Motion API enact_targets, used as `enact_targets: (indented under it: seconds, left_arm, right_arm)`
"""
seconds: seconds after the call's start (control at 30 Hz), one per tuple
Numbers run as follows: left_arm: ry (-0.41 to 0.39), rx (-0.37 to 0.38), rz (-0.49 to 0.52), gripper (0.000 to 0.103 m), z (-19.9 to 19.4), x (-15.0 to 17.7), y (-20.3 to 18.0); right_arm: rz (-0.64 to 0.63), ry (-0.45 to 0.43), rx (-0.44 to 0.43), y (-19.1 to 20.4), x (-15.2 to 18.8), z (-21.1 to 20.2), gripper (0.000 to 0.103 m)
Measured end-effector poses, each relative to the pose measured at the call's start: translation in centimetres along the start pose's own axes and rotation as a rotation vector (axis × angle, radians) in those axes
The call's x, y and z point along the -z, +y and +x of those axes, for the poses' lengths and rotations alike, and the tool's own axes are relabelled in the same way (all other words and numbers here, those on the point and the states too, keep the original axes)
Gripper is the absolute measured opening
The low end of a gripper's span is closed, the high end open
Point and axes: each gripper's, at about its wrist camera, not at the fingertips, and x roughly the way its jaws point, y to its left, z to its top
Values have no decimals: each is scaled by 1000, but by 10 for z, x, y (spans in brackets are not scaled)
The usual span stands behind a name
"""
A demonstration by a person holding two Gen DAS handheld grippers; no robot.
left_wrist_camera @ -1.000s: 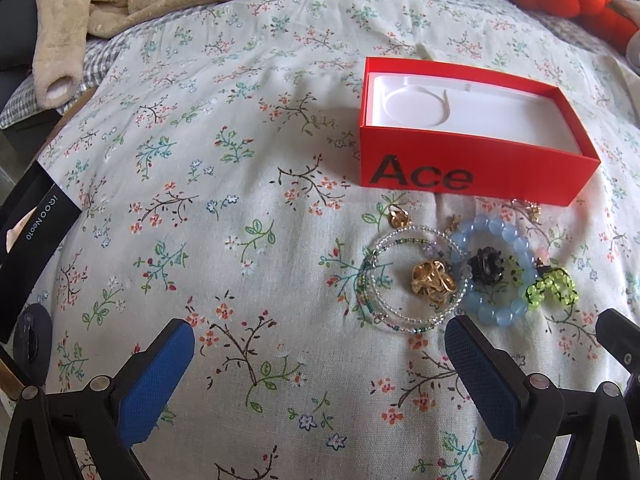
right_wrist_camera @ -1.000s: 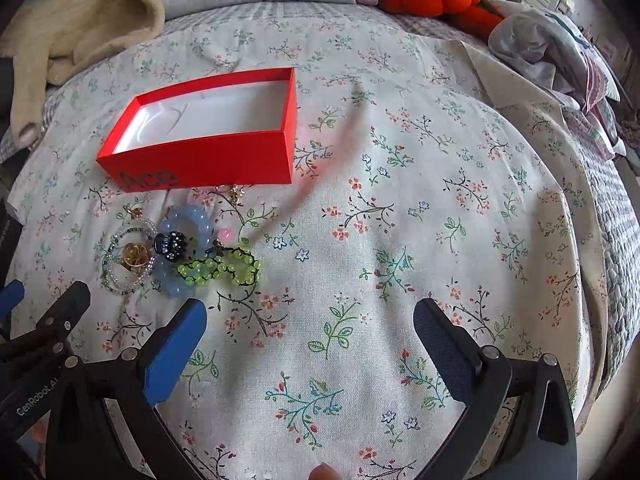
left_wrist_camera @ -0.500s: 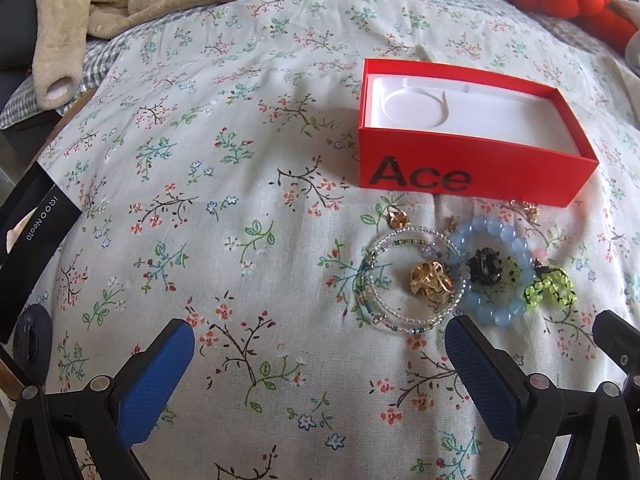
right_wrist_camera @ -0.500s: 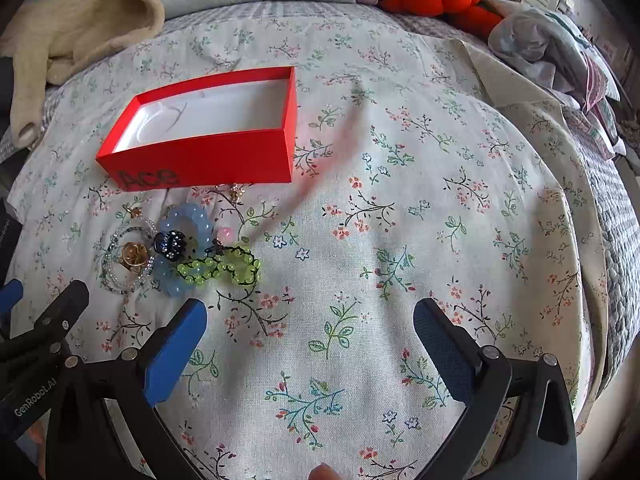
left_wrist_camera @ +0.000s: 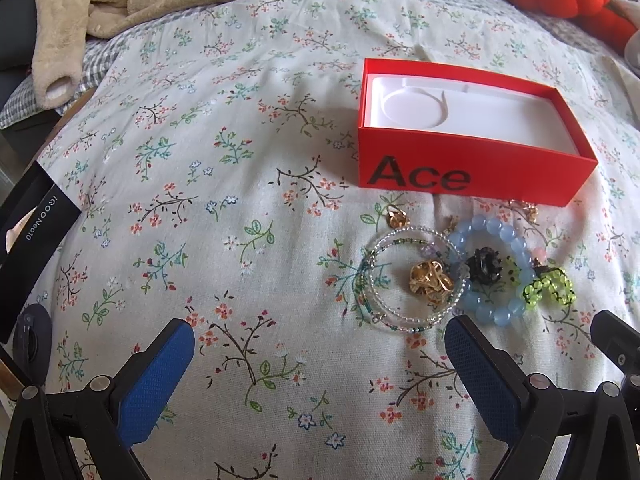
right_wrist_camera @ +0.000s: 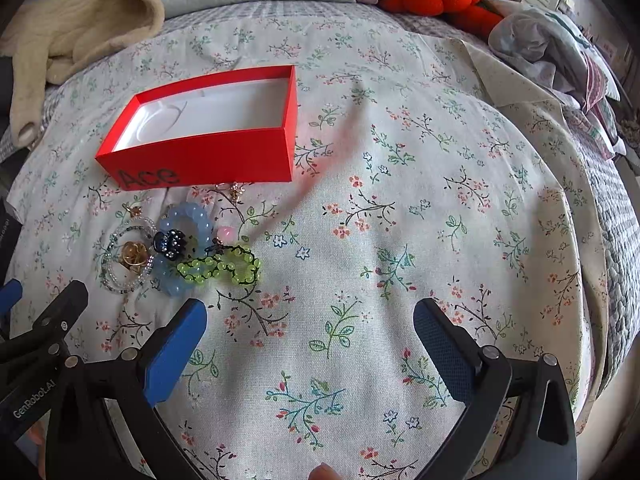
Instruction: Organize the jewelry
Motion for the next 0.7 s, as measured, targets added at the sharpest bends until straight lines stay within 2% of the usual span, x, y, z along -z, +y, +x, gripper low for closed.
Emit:
enact_targets:
  seconds: [0.7]
  left_arm:
    - [-2, 11, -6, 103, -2, -4, 5]
  right_arm:
    - [6, 11, -1, 0, 0, 2, 103]
